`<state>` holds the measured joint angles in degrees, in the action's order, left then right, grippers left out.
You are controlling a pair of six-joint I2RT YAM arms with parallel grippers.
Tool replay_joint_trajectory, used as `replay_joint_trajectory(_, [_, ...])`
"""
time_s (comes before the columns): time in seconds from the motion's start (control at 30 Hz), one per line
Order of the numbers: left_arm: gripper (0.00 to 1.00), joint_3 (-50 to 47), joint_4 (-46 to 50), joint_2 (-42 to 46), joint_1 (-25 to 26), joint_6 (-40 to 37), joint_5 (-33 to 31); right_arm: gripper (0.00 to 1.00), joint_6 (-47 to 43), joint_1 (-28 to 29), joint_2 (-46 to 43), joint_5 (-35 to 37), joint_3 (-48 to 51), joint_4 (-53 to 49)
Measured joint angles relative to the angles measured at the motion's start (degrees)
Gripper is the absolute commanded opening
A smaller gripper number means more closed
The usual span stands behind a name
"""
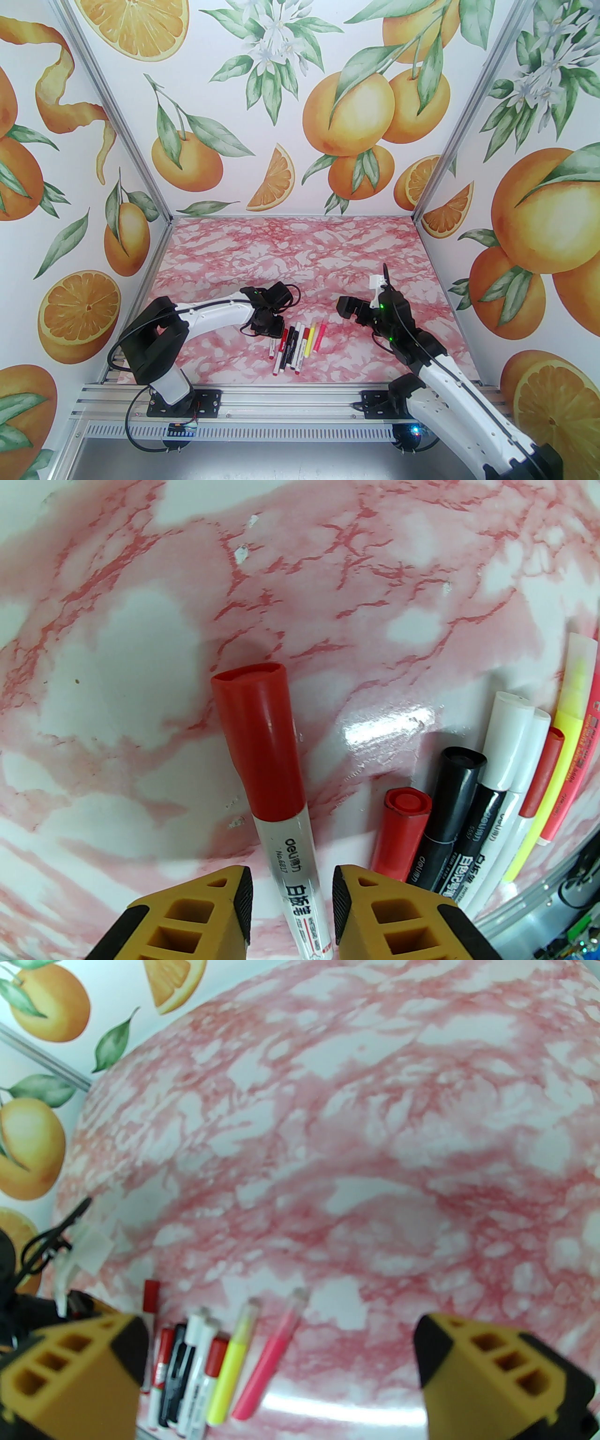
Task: Open the pen caps
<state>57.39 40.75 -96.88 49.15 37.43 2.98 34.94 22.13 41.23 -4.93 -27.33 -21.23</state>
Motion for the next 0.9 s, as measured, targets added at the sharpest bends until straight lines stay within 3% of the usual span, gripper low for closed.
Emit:
replay_joint_trajectory(0.5, [0.35, -0.7, -0.1, -0.8, 1.3, 1.6, 0.6, 1.00, 0.2, 0.0, 5.2, -1.7, 0.0, 2.1])
replay_joint_trajectory(0.9, [0.29, -1.3, 0.0, -0.9, 2.2, 1.9, 0.0, 1.00, 0.9, 0.9, 7.5, -2.6, 0.0, 4.7])
